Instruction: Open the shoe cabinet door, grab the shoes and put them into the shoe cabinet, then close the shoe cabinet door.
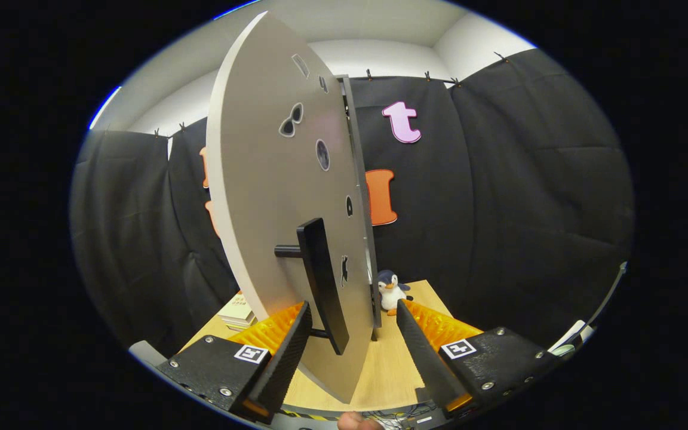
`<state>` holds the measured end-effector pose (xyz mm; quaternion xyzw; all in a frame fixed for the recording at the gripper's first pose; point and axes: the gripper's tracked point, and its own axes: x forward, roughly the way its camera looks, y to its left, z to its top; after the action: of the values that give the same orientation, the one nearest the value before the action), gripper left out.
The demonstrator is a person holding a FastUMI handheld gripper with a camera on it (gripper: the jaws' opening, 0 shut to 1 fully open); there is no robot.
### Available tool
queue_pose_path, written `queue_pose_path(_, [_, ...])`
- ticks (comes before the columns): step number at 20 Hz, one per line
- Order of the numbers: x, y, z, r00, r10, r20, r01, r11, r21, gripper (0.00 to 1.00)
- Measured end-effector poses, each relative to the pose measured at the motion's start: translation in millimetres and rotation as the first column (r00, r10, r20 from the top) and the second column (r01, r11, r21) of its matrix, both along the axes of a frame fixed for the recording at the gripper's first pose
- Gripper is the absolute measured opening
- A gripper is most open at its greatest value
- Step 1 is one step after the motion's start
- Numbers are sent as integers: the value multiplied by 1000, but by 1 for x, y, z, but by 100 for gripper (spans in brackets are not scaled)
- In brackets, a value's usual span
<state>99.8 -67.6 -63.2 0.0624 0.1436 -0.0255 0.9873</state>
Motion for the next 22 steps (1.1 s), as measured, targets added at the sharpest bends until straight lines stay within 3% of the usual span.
queue_pose_path(9, [33, 85, 4, 999, -30, -31, 28, 998, -57, 90])
queue_pose_path(22, [129, 196, -17, 977, 201, -65, -206, 975, -82, 92])
